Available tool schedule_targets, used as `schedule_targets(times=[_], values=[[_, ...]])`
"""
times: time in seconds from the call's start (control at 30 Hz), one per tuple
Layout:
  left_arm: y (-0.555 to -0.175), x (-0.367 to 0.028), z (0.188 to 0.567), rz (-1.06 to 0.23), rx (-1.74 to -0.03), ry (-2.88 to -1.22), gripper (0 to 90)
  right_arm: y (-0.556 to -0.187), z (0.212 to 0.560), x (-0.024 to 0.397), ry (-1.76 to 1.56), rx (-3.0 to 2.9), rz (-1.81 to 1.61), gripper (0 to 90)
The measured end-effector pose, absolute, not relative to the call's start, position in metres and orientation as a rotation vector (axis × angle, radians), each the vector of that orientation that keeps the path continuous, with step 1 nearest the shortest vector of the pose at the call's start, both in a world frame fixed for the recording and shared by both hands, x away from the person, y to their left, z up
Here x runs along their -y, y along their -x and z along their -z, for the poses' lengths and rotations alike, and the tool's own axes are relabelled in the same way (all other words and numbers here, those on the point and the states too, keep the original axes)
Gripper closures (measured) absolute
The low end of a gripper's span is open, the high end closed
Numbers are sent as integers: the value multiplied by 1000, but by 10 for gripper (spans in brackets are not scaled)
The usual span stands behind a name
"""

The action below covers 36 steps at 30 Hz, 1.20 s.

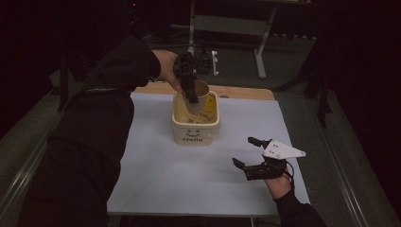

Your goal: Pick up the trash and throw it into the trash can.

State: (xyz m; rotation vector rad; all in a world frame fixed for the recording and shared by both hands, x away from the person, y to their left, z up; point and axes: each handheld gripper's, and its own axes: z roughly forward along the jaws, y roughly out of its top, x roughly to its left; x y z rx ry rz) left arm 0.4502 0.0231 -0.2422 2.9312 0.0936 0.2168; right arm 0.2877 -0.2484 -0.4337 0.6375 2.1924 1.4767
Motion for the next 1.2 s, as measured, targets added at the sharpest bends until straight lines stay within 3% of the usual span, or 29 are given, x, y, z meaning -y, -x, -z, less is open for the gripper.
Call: schedule_targets(times=[1.2], values=[[-490, -18, 262, -224, -144, -2927, 273, -288, 434, 249, -634, -2202, -1482, 95]])
